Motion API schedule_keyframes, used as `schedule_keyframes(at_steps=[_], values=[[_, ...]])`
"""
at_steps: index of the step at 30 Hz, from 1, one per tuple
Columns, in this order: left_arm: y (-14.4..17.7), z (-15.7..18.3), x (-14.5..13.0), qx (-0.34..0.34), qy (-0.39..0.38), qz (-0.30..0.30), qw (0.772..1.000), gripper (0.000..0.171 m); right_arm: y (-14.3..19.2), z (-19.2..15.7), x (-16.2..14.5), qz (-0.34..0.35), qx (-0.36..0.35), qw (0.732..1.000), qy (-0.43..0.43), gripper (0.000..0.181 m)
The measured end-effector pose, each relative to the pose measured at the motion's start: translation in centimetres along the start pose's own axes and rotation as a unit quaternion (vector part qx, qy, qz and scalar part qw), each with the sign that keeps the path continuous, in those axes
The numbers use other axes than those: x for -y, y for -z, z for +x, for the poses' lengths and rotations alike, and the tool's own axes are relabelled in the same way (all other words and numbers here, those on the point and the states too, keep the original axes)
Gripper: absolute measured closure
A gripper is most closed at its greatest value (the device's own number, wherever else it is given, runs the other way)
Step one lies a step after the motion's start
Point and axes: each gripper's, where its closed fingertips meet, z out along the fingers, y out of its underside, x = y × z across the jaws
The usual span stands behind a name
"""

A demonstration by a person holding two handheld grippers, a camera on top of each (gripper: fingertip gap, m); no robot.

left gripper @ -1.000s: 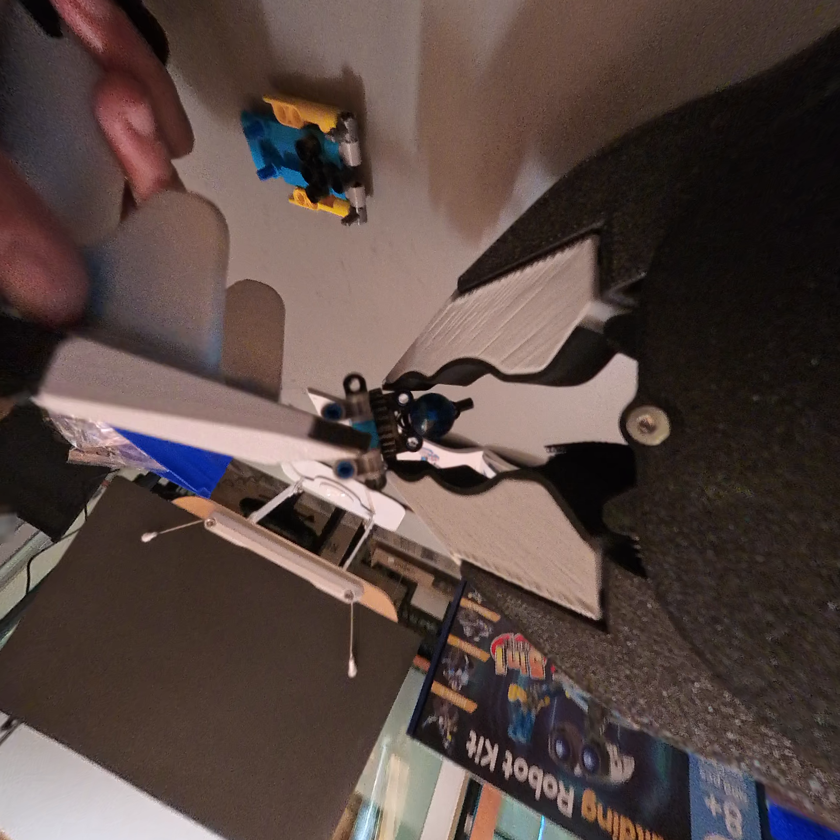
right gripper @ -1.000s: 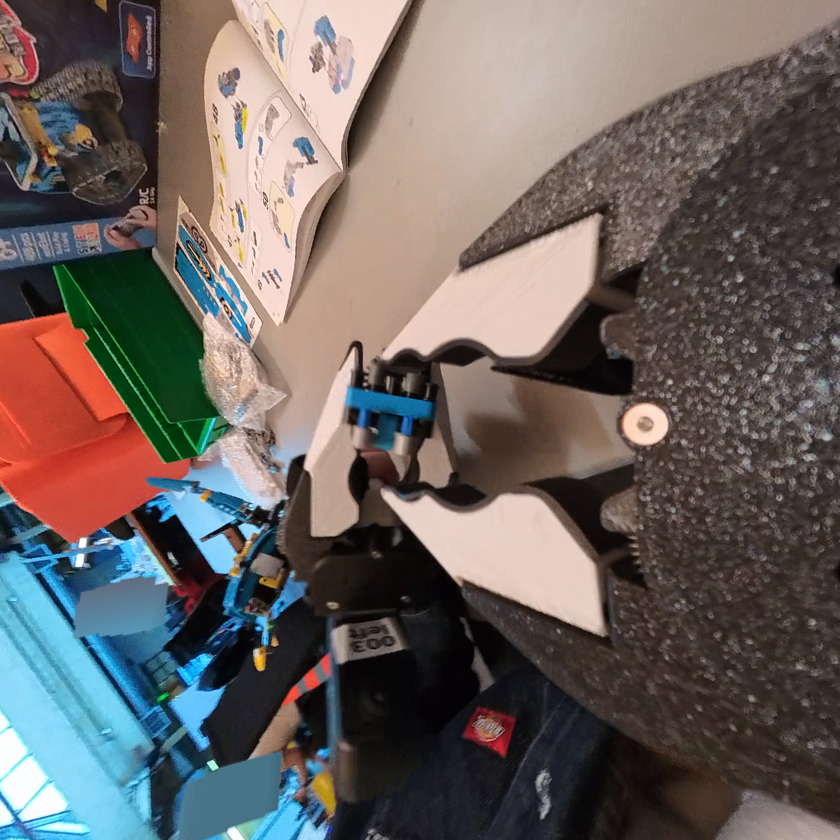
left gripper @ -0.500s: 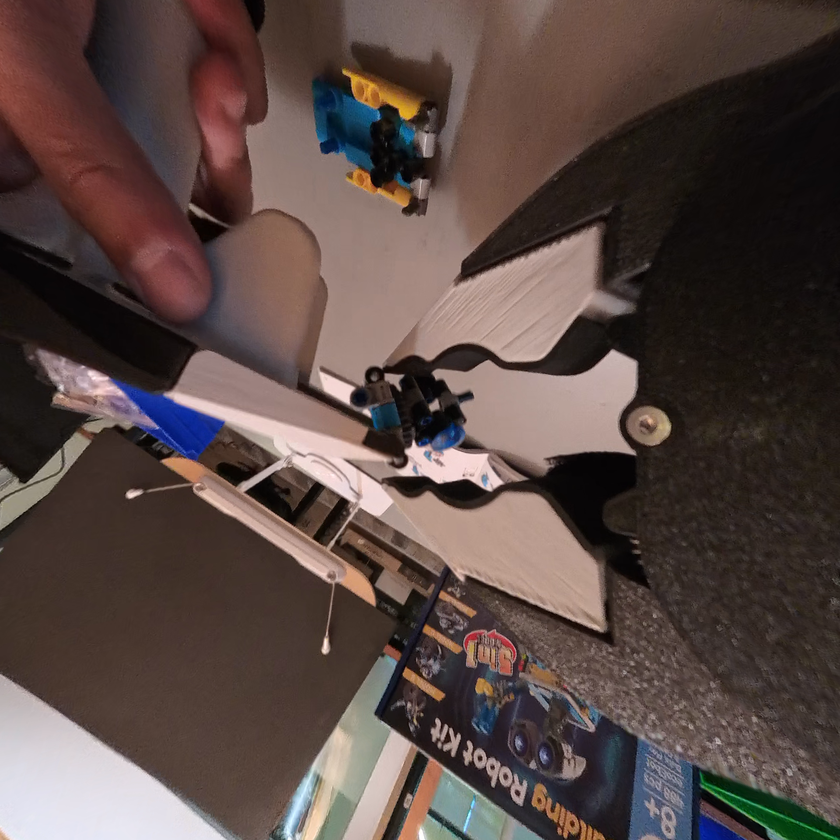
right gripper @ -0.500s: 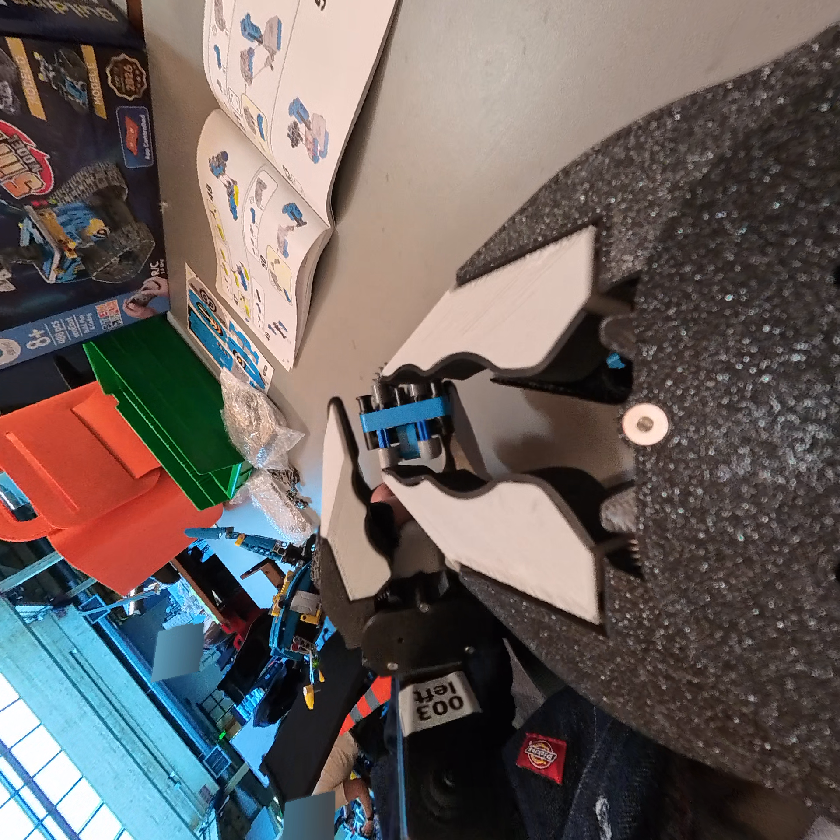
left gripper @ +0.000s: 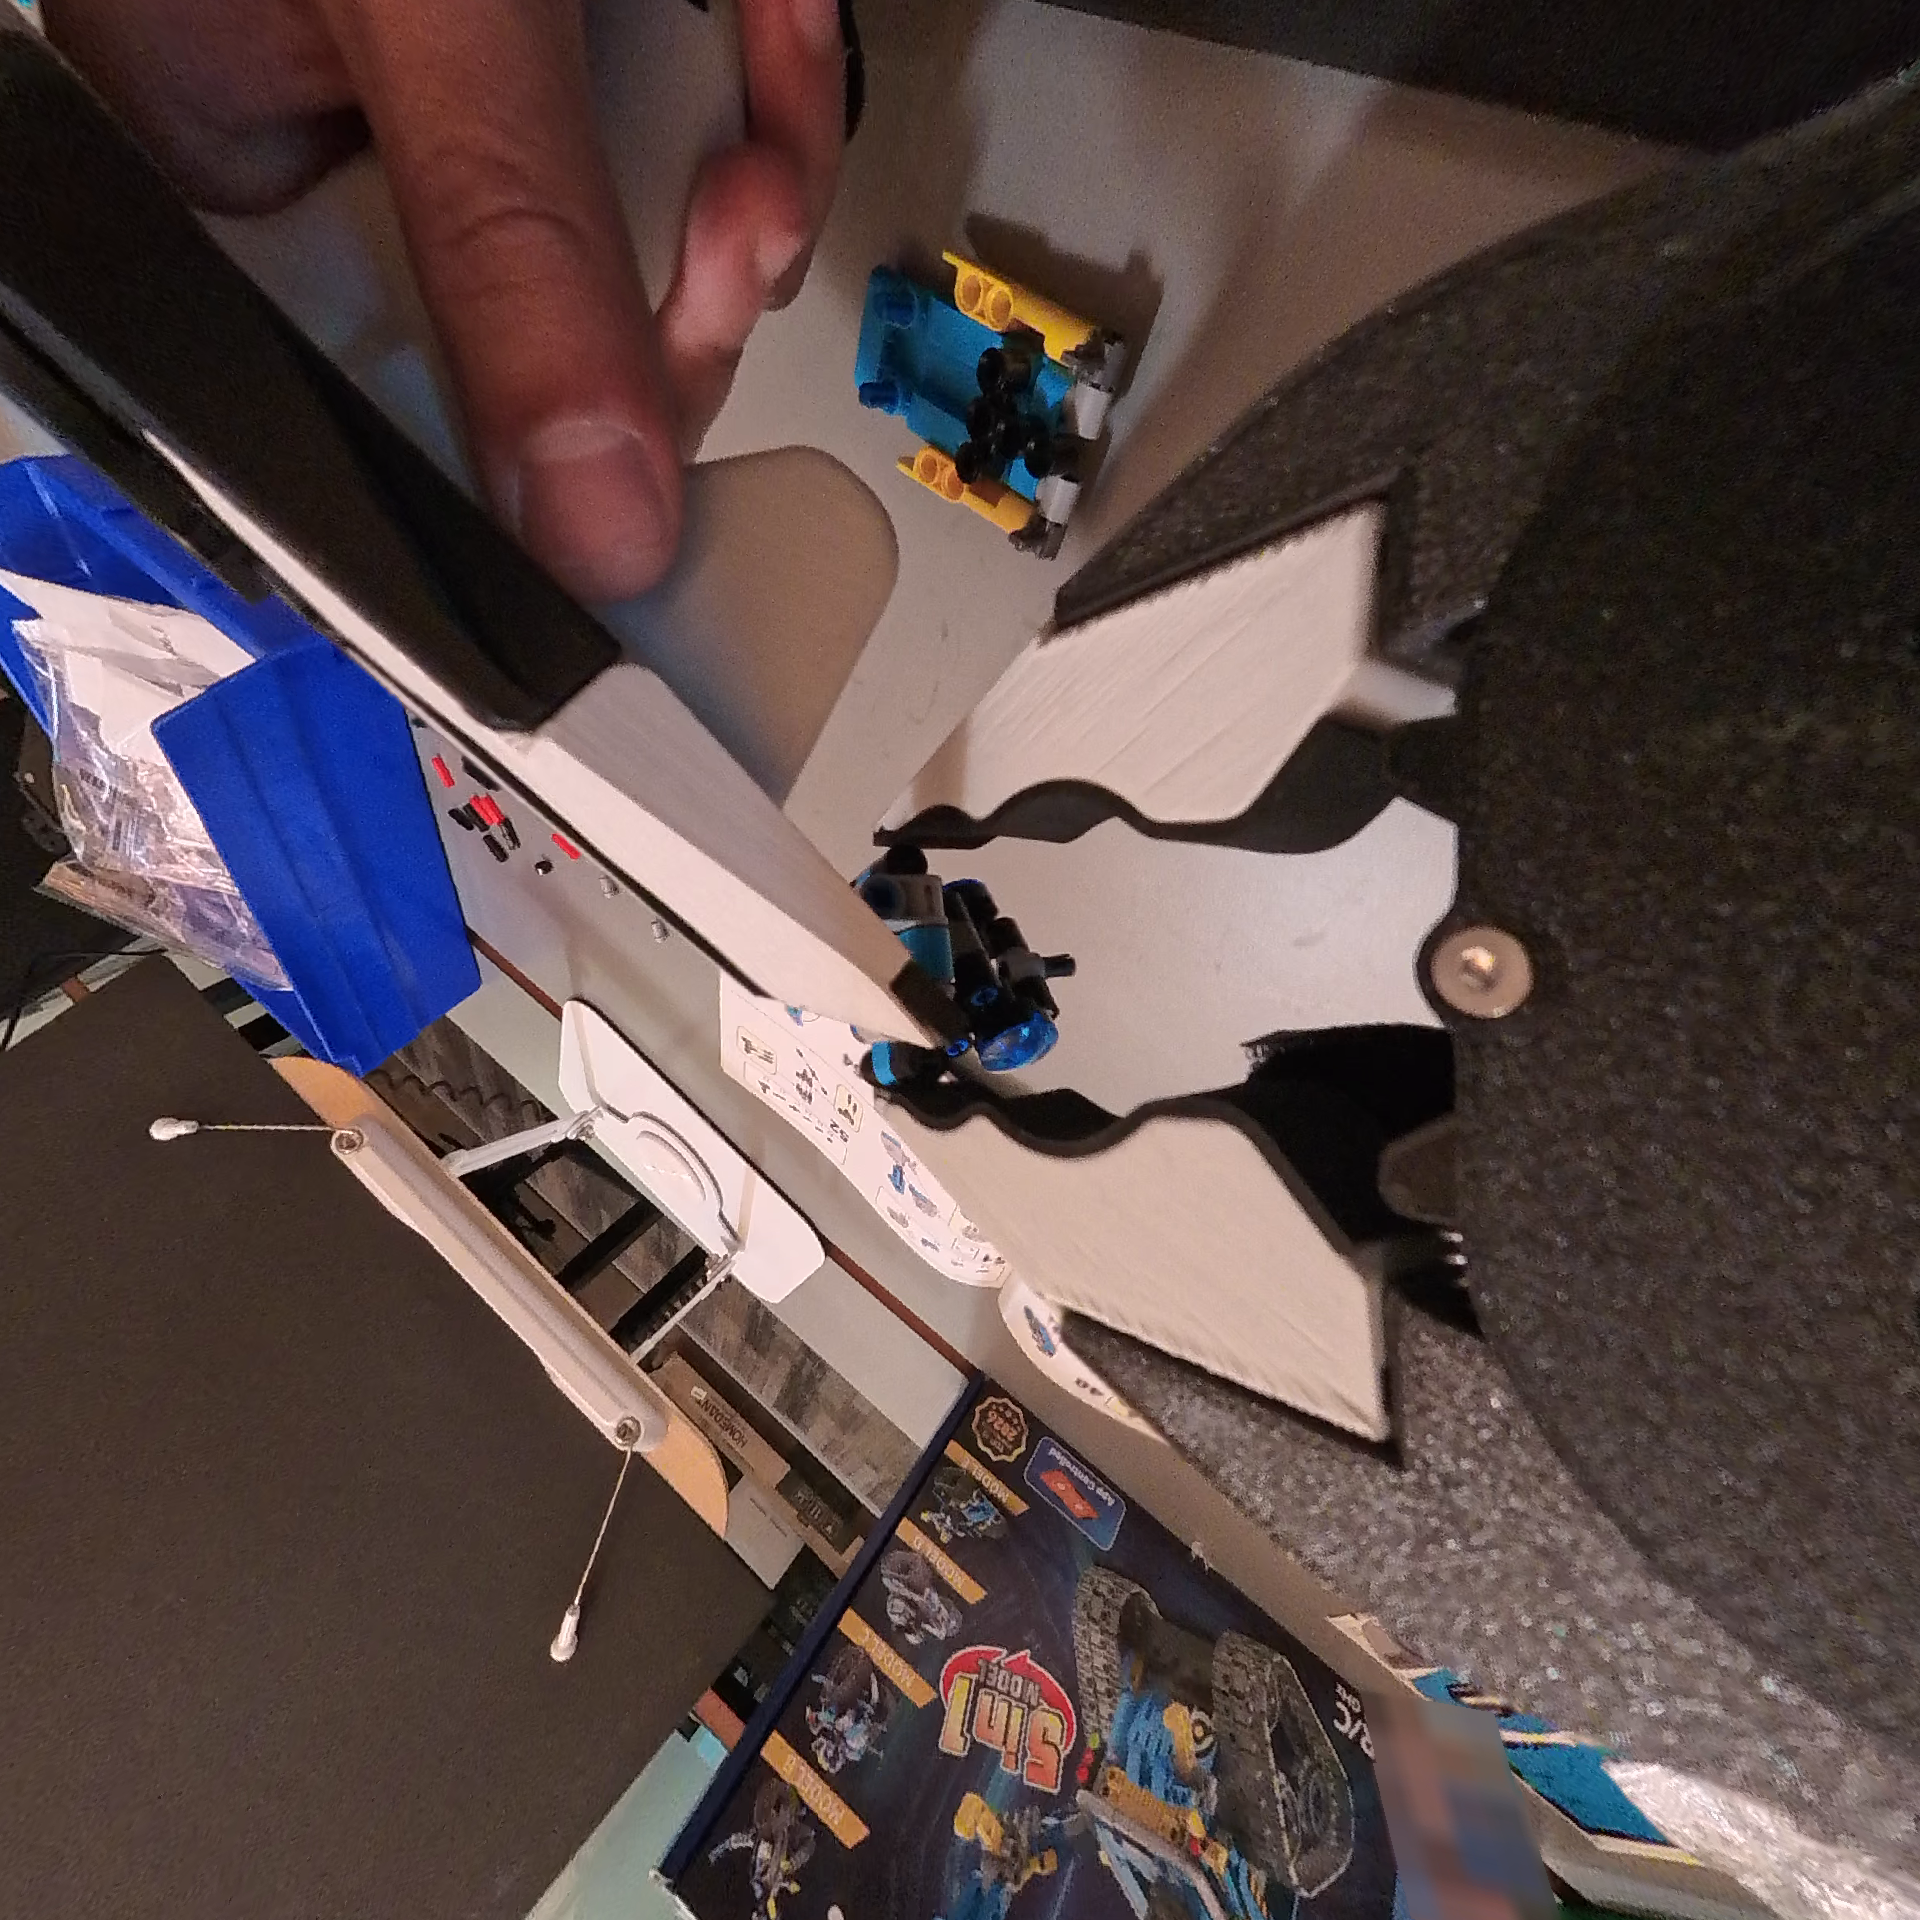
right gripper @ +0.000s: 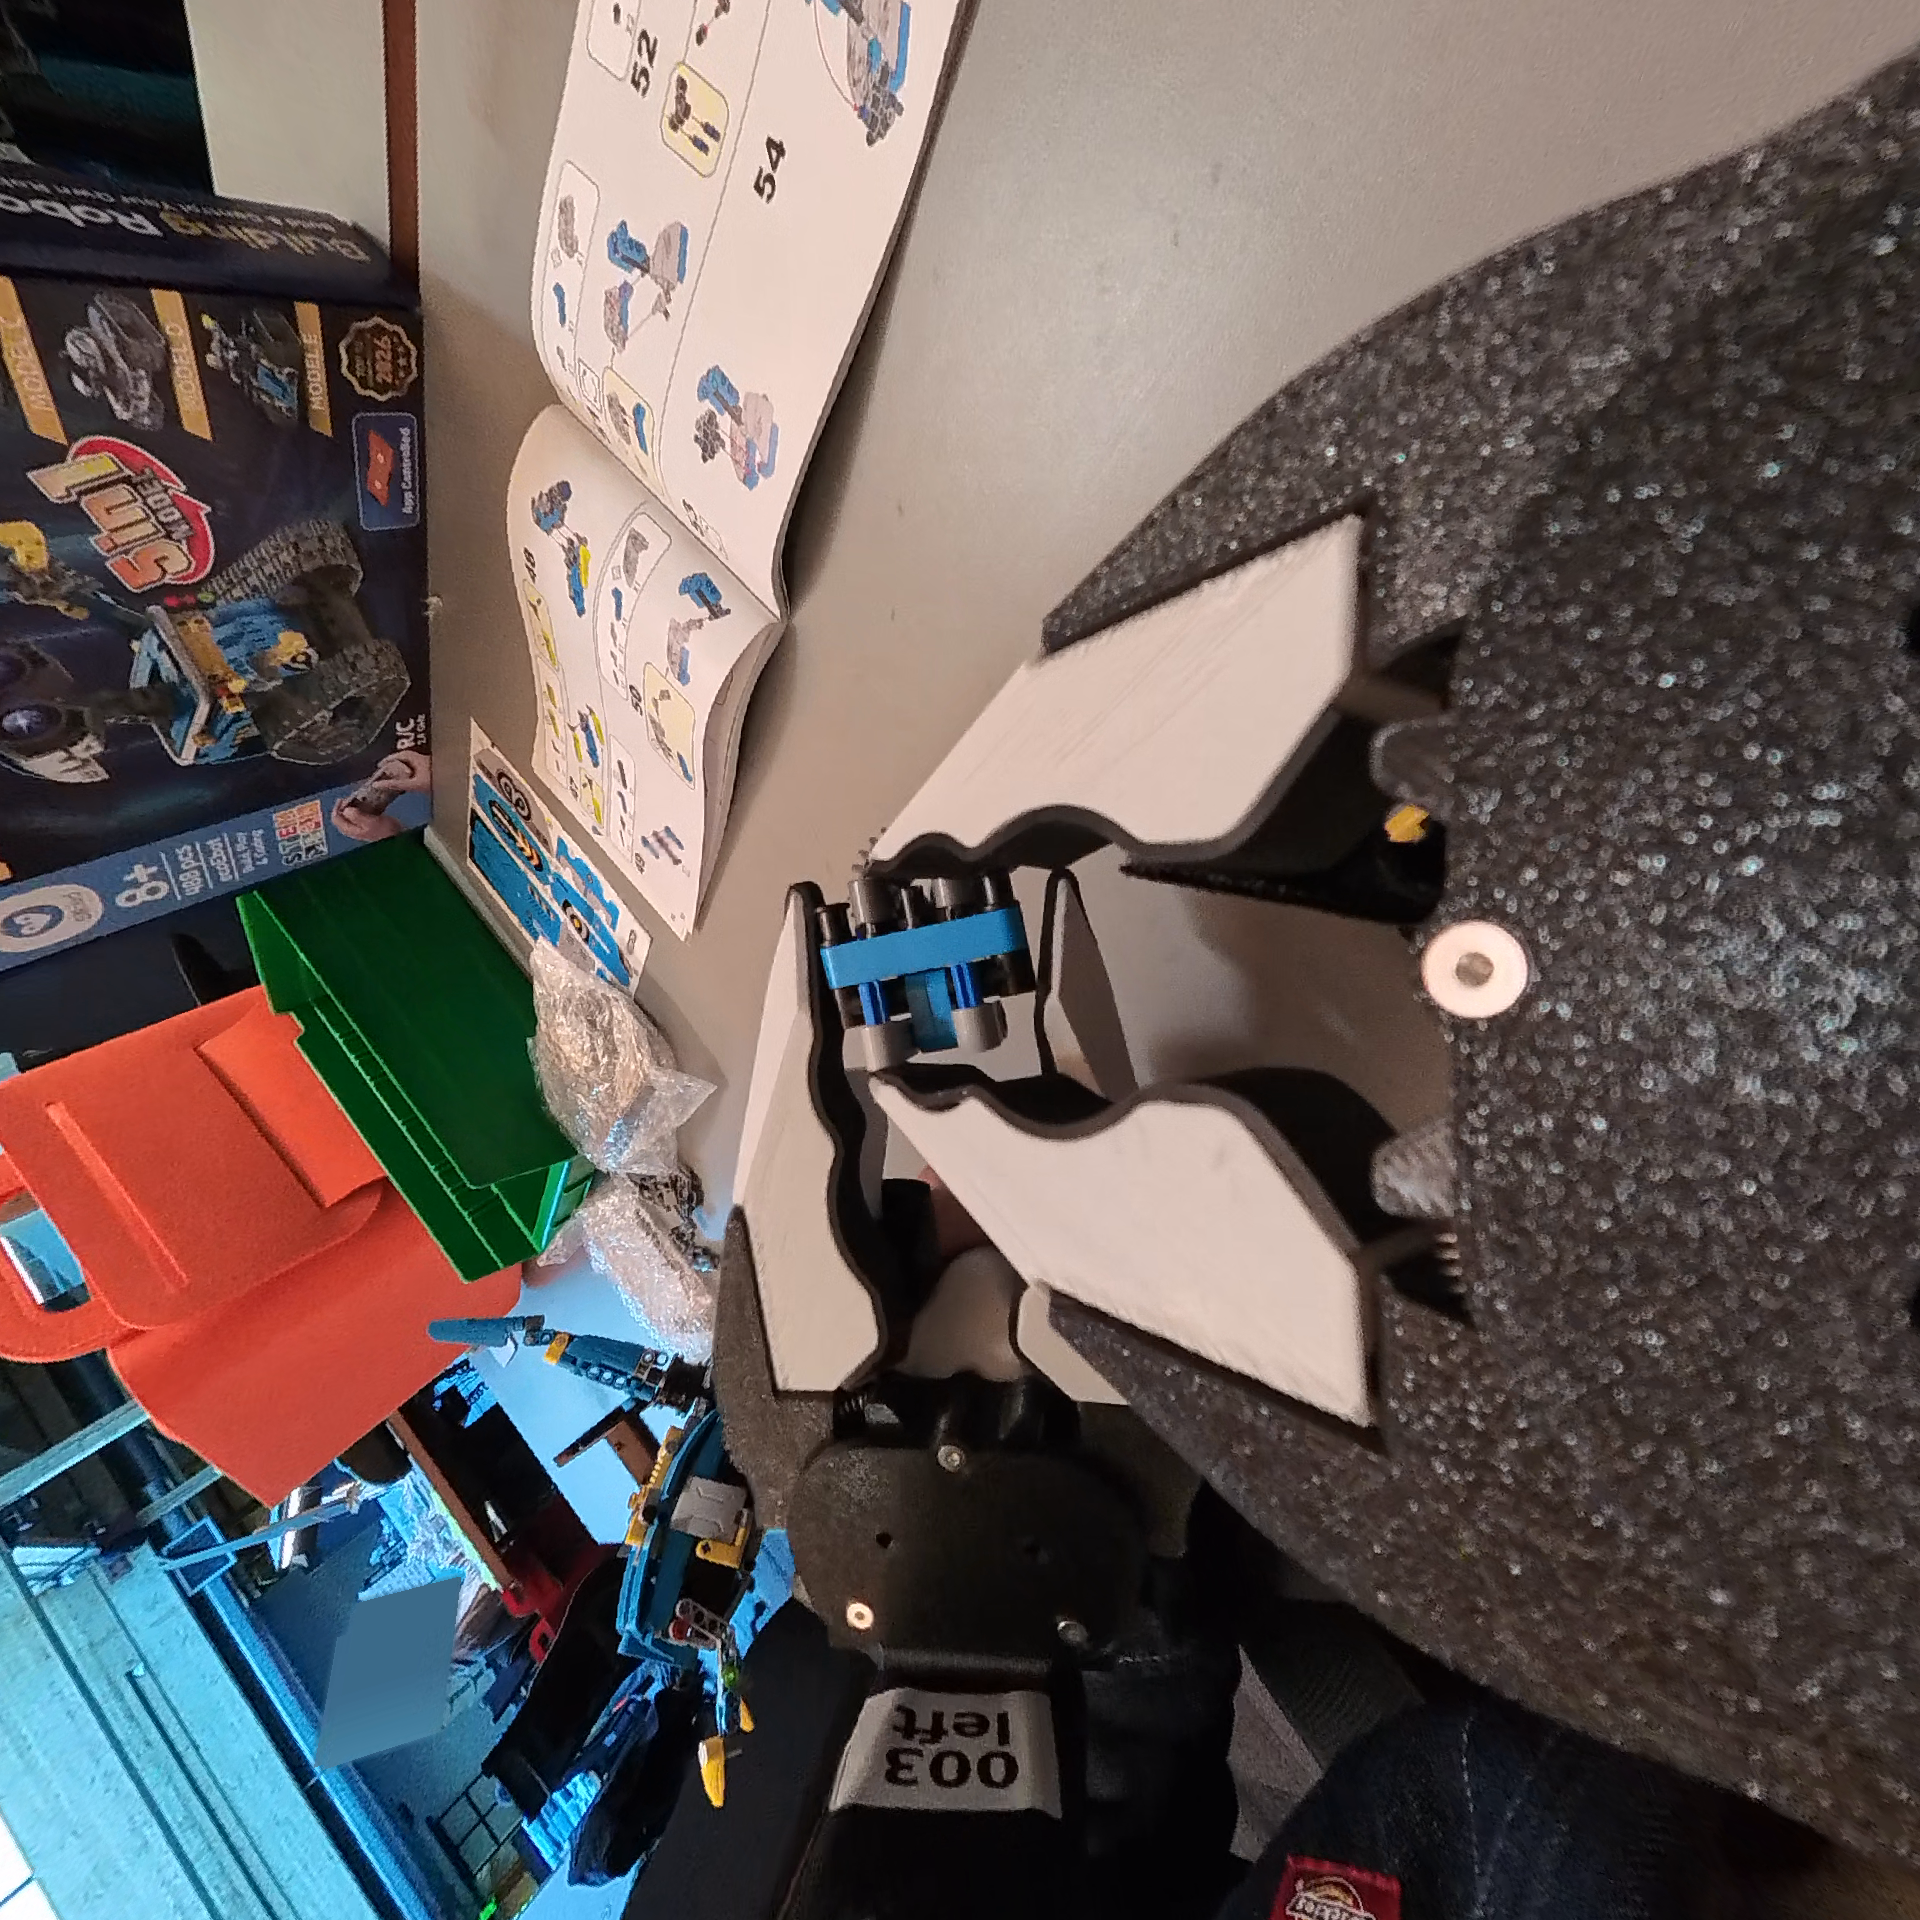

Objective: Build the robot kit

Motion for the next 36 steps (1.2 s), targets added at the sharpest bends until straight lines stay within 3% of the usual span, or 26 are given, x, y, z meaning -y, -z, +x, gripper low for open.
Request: schedule_keyframes(at_steps=[4,8,10,13,16,25,30,33,36], values=[[0.1,0.1,-0.2,-0.050,0.023,0.007,0.998,0.127,0.4,0.3,0.0,-0.007,0.023,1.000,0.002,0.144],[1.0,-1.1,-1.3,-0.115,0.101,0.023,0.988,0.127,4.2,1.8,2.2,0.004,0.082,0.996,0.033,0.148],[1.6,-0.9,-1.5,-0.178,0.148,0.031,0.972,0.127,5.9,1.9,-0.4,-0.083,0.130,0.984,0.092,0.141],[2.7,0.2,-0.7,-0.268,0.198,0.045,0.942,0.127,7.1,2.7,-5.8,-0.199,0.131,0.956,0.171,0.133],[3.4,2.1,-1.1,-0.320,0.169,0.026,0.932,0.127,6.8,1.5,-8.7,-0.225,0.147,0.941,0.204,0.137],[3.2,8.3,-2.9,-0.380,0.073,-0.048,0.921,0.127,8.1,3.4,-10.1,-0.264,0.122,0.927,0.236,0.146],[2.7,9.2,-2.4,-0.384,0.067,-0.053,0.919,0.127,9.8,4.4,-12.0,-0.319,0.132,0.913,0.220,0.141],[2.5,9.2,-2.6,-0.385,0.071,-0.063,0.918,0.127,9.4,4.1,-12.0,-0.315,0.137,0.911,0.228,0.136],[2.4,9.5,-2.6,-0.389,0.065,-0.066,0.917,0.127,8.8,4.4,-11.9,-0.309,0.112,0.906,0.266,0.144]])
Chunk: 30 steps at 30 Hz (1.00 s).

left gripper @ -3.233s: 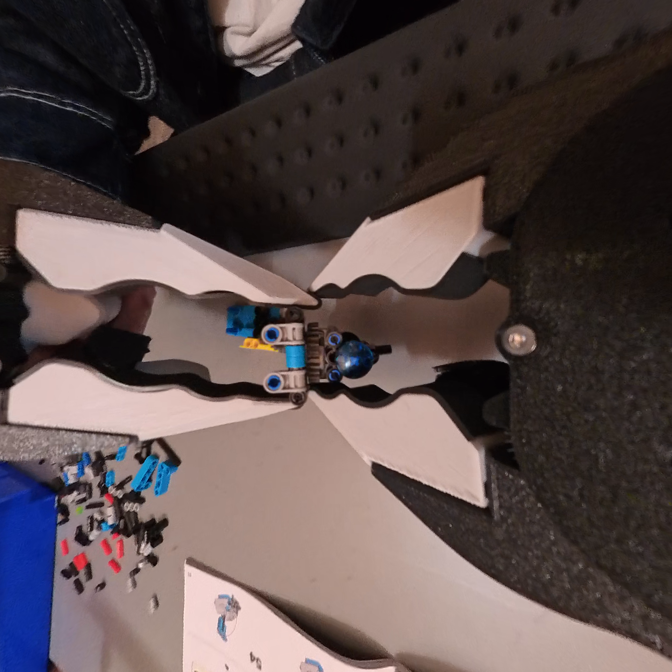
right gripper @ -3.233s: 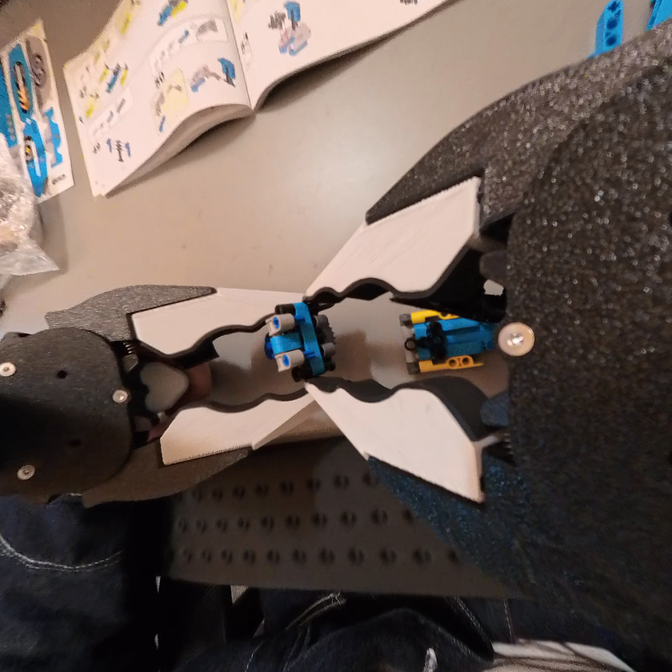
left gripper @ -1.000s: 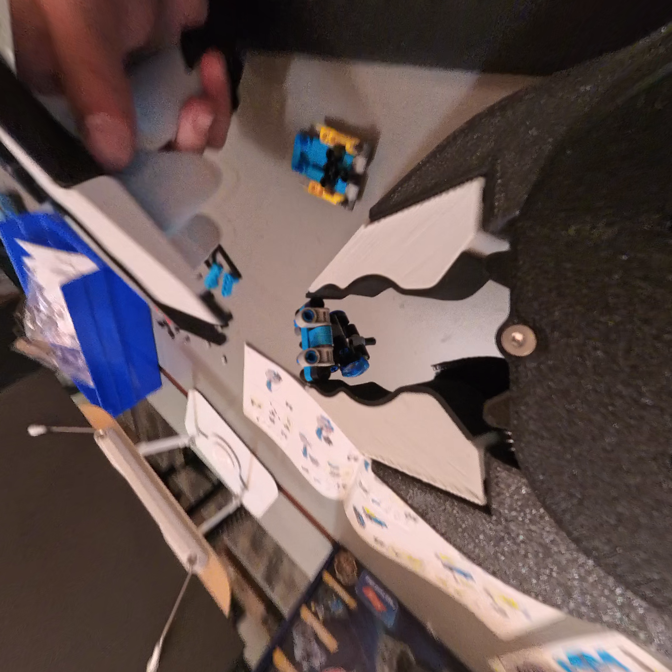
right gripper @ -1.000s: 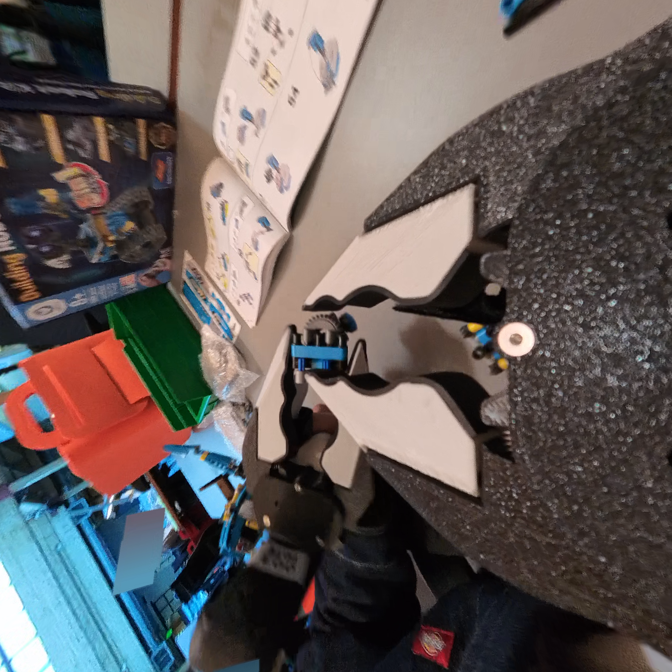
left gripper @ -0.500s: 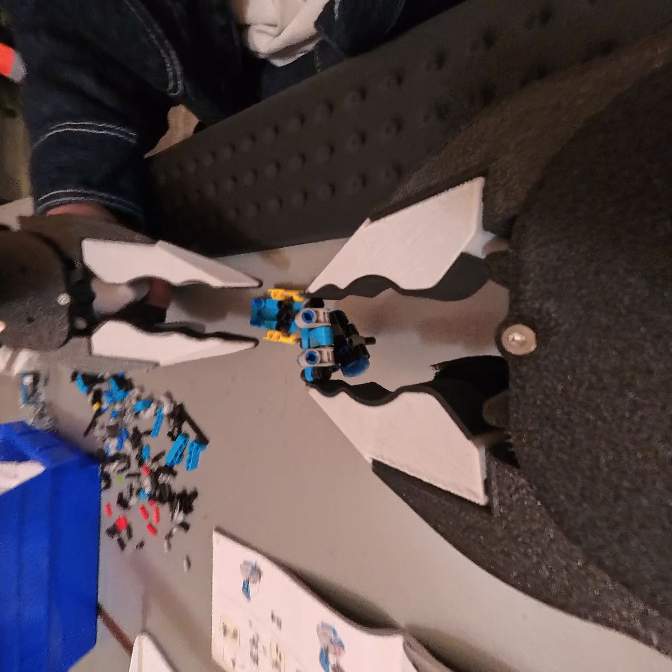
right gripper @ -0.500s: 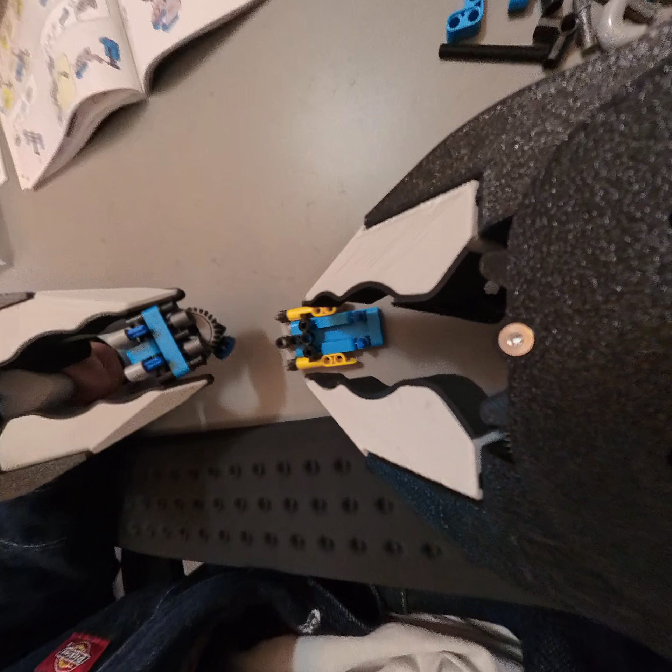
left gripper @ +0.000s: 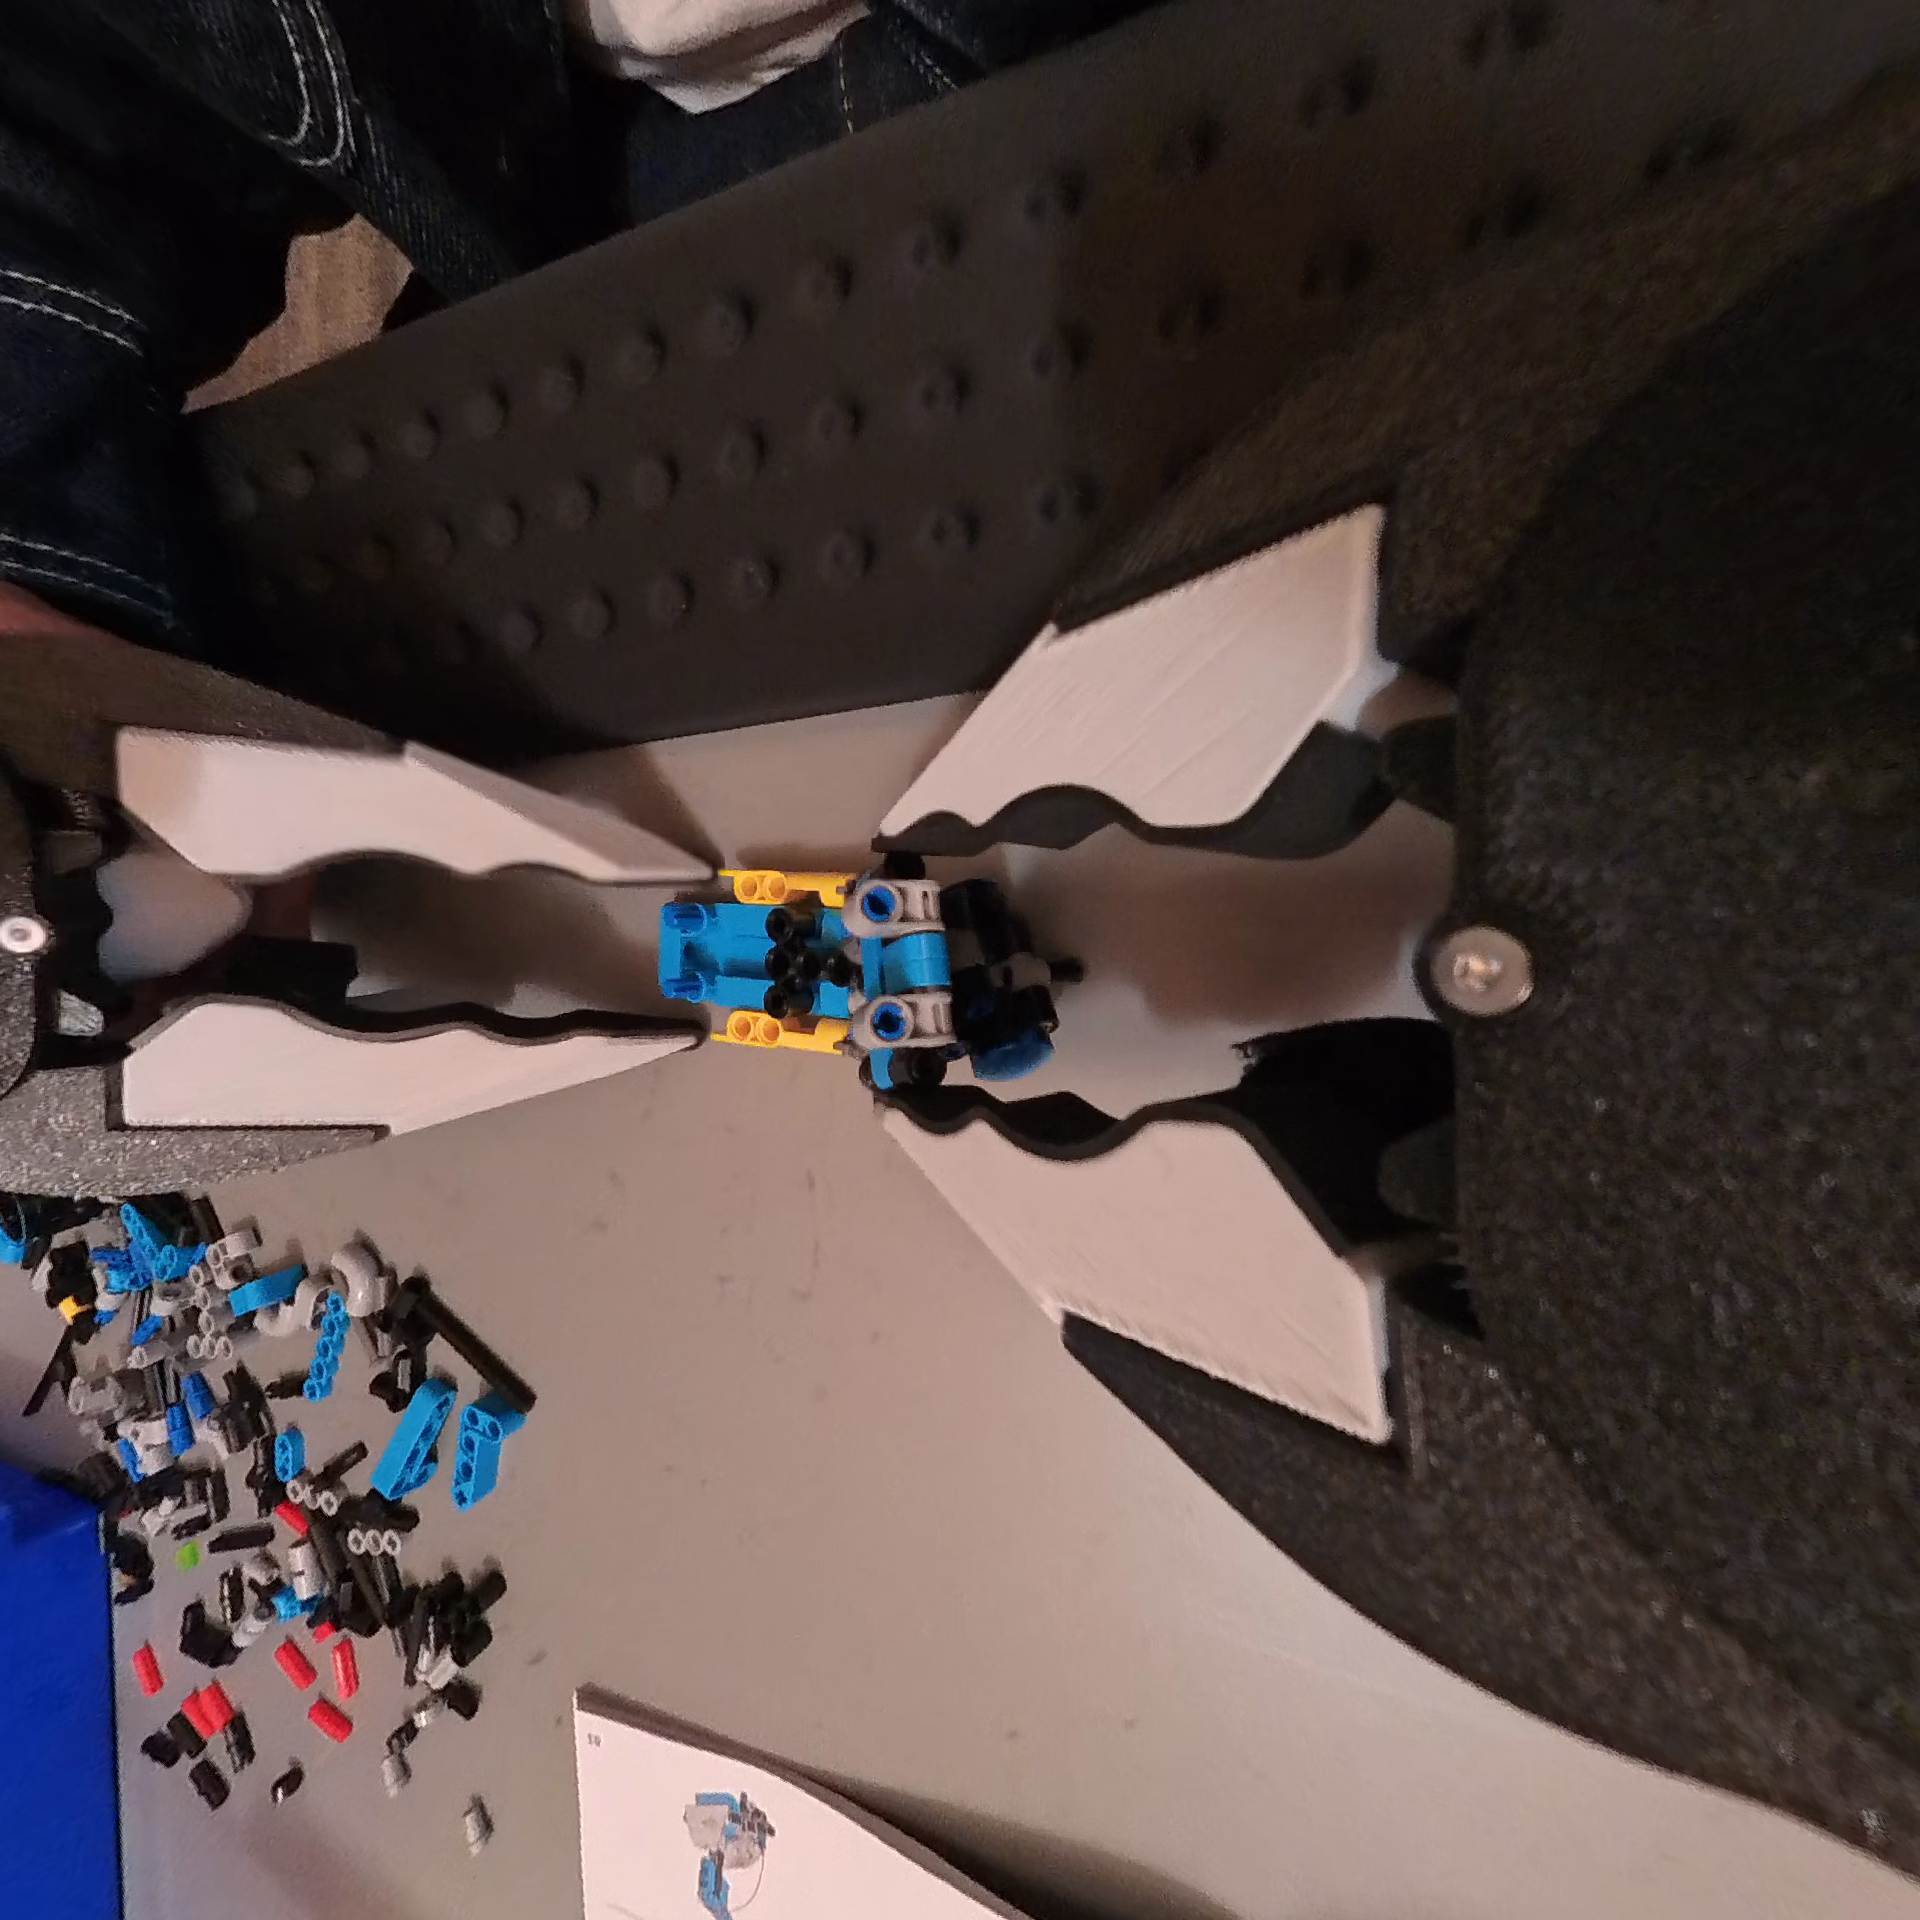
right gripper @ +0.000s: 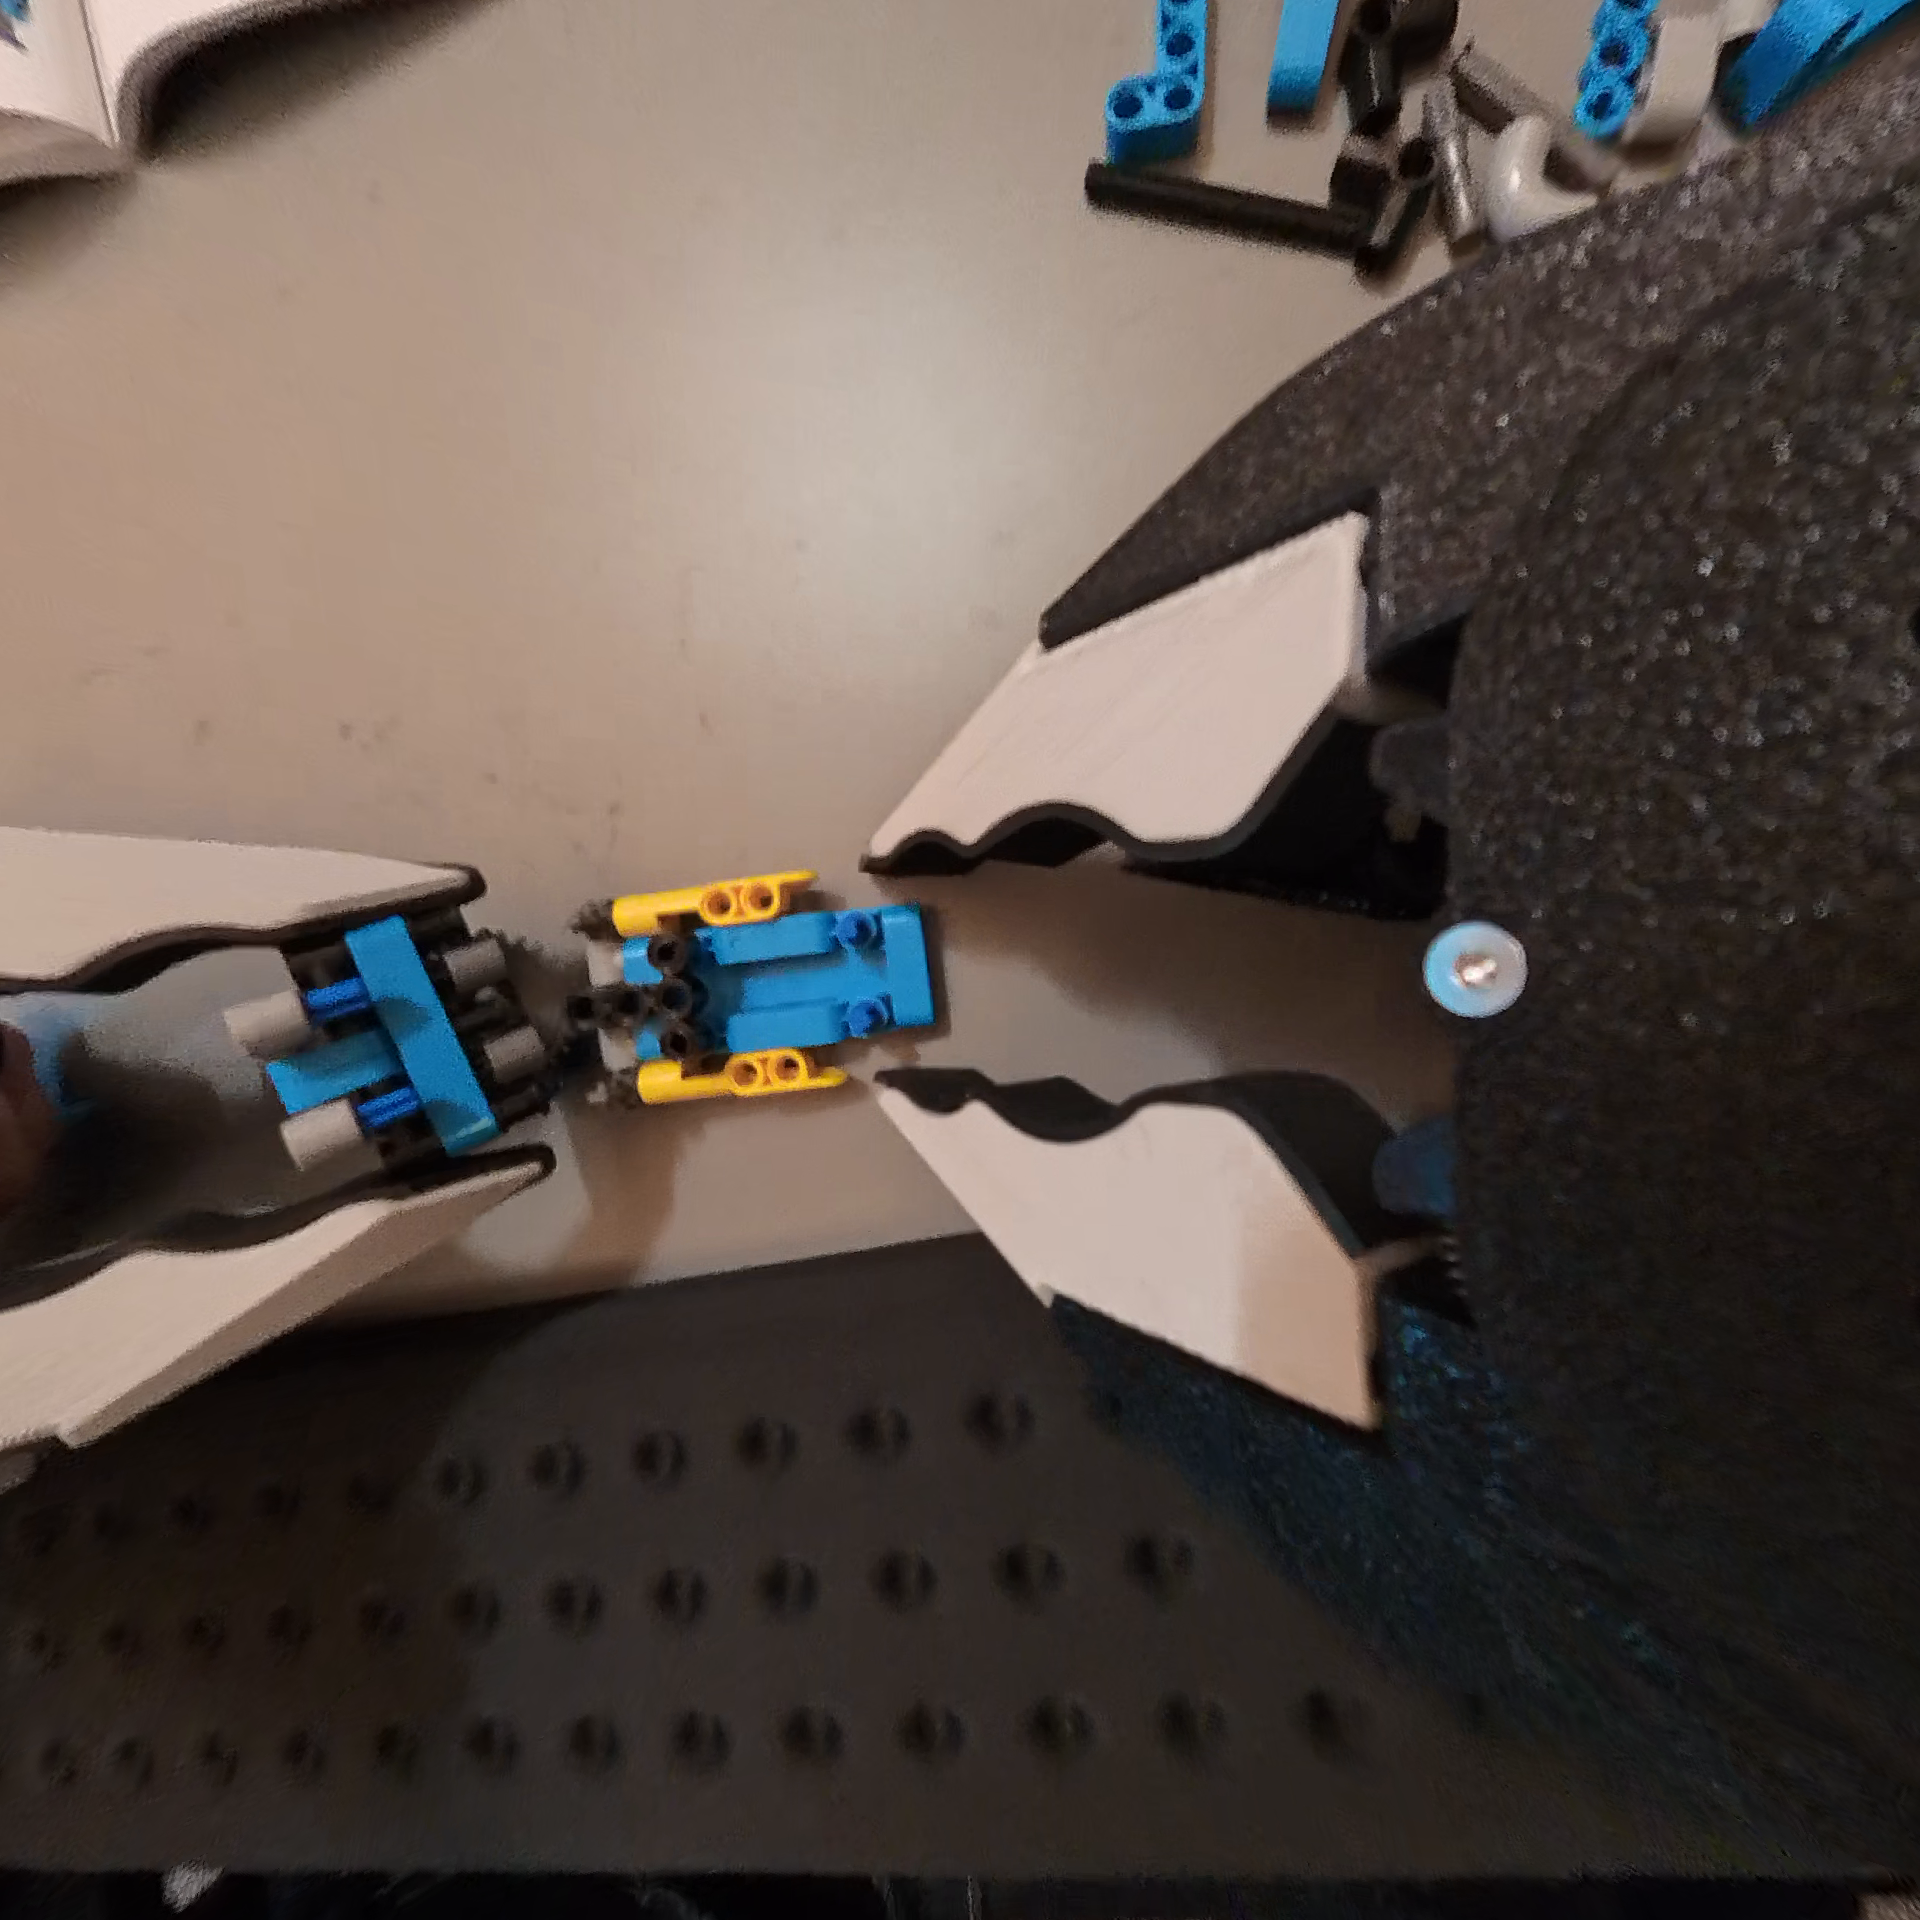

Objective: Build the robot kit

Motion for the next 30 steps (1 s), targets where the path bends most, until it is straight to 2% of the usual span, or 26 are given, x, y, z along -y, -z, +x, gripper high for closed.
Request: schedule_keyframes(at_steps=[2,5,11,13,16,18,22,26,29,30], values=[[0.0,0.2,0.0,-0.006,0.001,-0.001,1.000,0.127,0.0,-0.2,0.0,-0.002,0.003,1.000,0.008,0.158],[0.0,0.3,-0.1,-0.004,-0.003,-0.001,1.000,0.127,0.2,0.0,0.0,-0.009,-0.004,1.000,0.005,0.158],[-0.3,0.3,-0.6,0.005,-0.015,-0.013,1.000,0.127,2.0,-1.2,4.8,0.052,-0.004,0.998,0.046,0.159],[-0.3,0.5,-0.5,0.001,-0.017,-0.013,1.000,0.127,1.8,-1.7,5.5,0.048,-0.001,0.997,0.067,0.181],[-0.1,0.1,-1.0,0.008,-0.019,-0.021,1.000,0.128,1.2,-1.7,6.0,0.054,0.009,0.996,0.065,0.181],[0.1,-0.2,-1.6,0.007,-0.014,-0.027,1.000,0.127,1.3,-1.3,6.2,0.062,0.021,0.997,0.035,0.170],[0.3,-0.3,-1.8,0.004,-0.006,-0.025,1.000,0.127,2.0,0.1,4.7,0.060,0.016,0.998,0.017,0.161],[0.4,-0.3,-1.6,0.005,-0.003,-0.024,1.000,0.128,1.9,2.7,-1.5,-0.032,0.011,0.999,-0.029,0.155],[1.0,-0.3,0.4,-0.011,0.023,0.023,0.999,0.128,2.2,2.7,-0.9,0.016,0.013,1.000,0.000,0.156],[1.1,-0.4,1.0,-0.020,0.036,0.035,0.999,0.128,1.9,2.7,-1.0,0.009,0.010,1.000,0.015,0.155]])
